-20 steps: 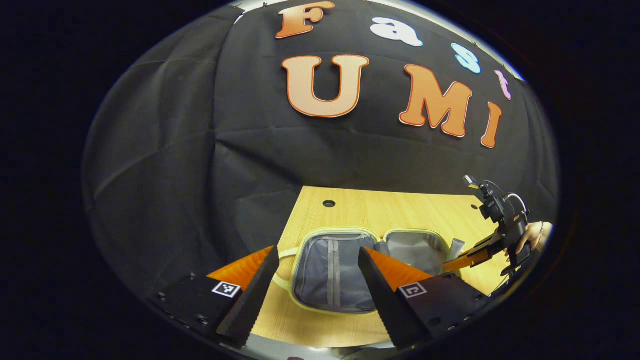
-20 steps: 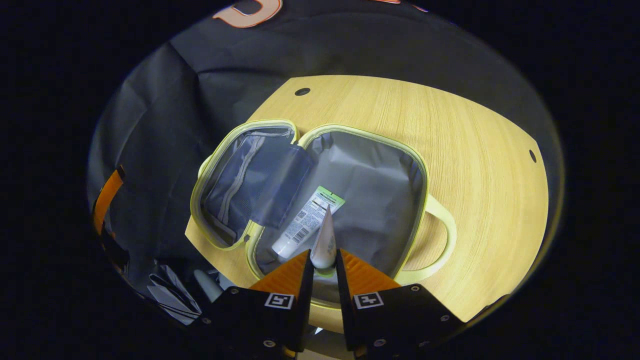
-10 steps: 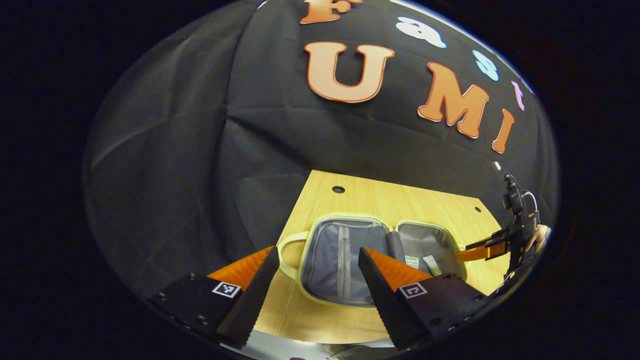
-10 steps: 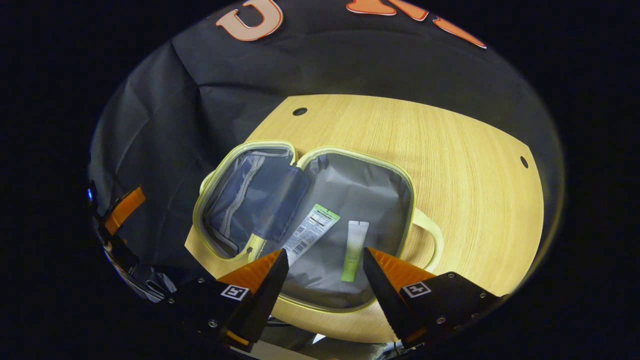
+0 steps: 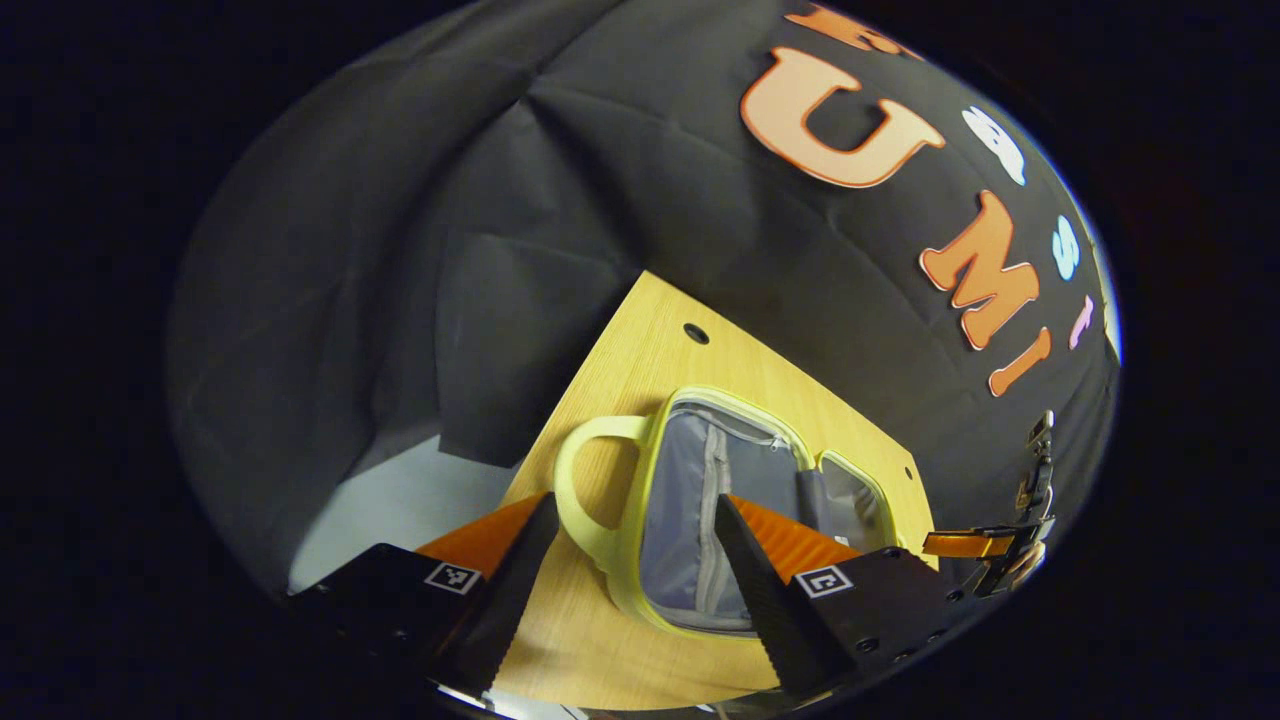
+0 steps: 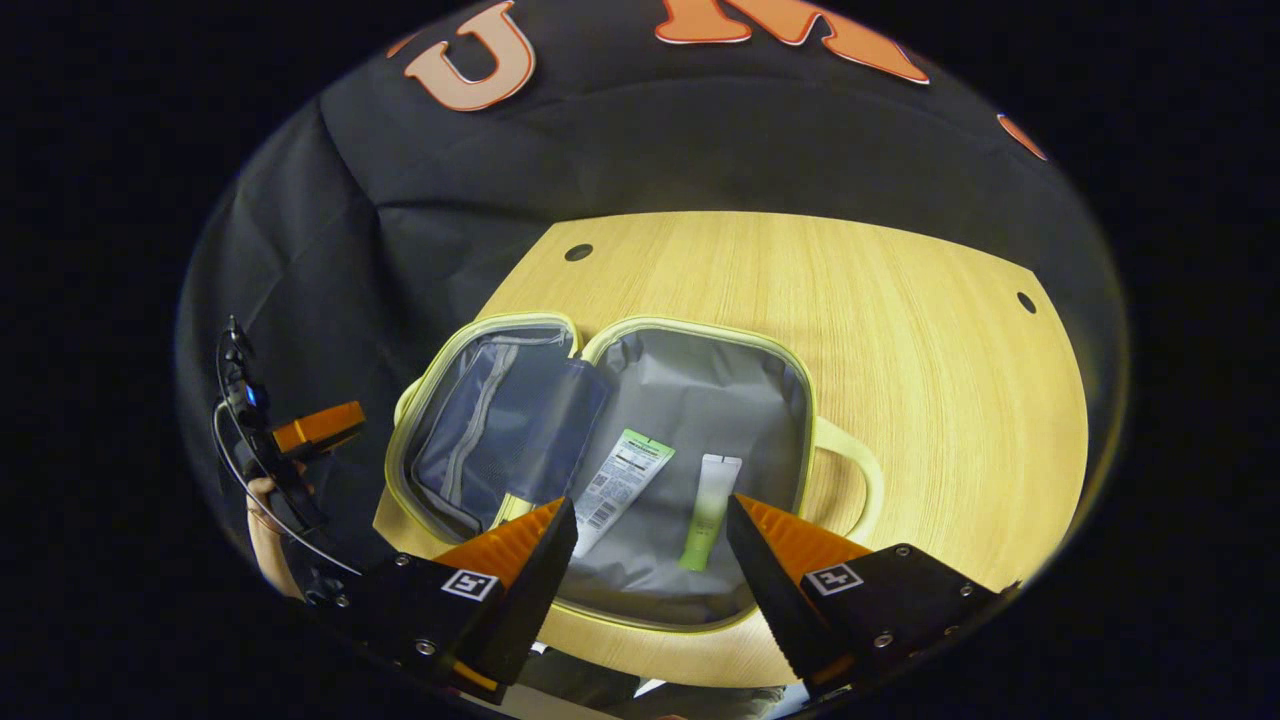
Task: First open the suitcase, pack the skin care products into it, and then close the suitcase.
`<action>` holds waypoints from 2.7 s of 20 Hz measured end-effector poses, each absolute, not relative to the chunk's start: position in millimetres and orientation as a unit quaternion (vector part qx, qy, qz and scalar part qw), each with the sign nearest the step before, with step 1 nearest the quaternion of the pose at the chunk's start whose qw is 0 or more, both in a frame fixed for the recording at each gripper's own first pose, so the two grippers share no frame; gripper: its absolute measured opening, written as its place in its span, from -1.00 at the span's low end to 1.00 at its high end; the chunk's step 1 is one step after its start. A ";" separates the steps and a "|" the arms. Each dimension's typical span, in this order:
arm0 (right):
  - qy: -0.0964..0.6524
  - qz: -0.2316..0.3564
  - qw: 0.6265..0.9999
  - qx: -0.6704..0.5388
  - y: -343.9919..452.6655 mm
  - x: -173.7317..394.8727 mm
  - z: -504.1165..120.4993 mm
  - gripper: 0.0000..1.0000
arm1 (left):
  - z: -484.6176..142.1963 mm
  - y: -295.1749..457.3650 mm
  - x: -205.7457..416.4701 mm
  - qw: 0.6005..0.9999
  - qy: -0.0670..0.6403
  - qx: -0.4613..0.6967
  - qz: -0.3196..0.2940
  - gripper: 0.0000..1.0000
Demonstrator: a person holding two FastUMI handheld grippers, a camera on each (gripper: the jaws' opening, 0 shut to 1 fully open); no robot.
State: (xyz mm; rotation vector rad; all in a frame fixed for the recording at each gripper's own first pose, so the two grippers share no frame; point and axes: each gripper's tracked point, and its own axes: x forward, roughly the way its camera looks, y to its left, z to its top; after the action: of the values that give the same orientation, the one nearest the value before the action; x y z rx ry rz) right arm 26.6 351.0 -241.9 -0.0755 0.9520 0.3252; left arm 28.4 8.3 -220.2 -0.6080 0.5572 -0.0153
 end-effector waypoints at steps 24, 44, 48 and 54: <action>0.417 0.096 0.904 -0.002 301.2 15.5 -212.6 0.92 | -223.3 -4.4 69.5 0.887 0.341 -0.310 0.017 -0.79; 0.197 0.078 0.975 -0.065 154.7 80.5 -70.7 0.92 | -13.8 -192.5 42.4 0.954 0.280 0.088 0.066 -0.79; 0.194 0.087 0.976 -0.055 126.2 78.7 -66.6 0.92 | -0.9 -242.6 39.0 0.954 0.266 0.123 0.069 -0.80; 0.175 0.096 0.978 -0.056 90.6 80.1 -62.4 0.92 | 0.9 -318.2 48.2 0.956 0.257 0.131 0.046 -0.79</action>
State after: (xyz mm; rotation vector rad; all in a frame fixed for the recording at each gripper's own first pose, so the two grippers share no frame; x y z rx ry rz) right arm 80.1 90.6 -62.4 -0.1135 0.3529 0.1938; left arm 48.2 -318.2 0.9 0.2652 0.5221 0.0924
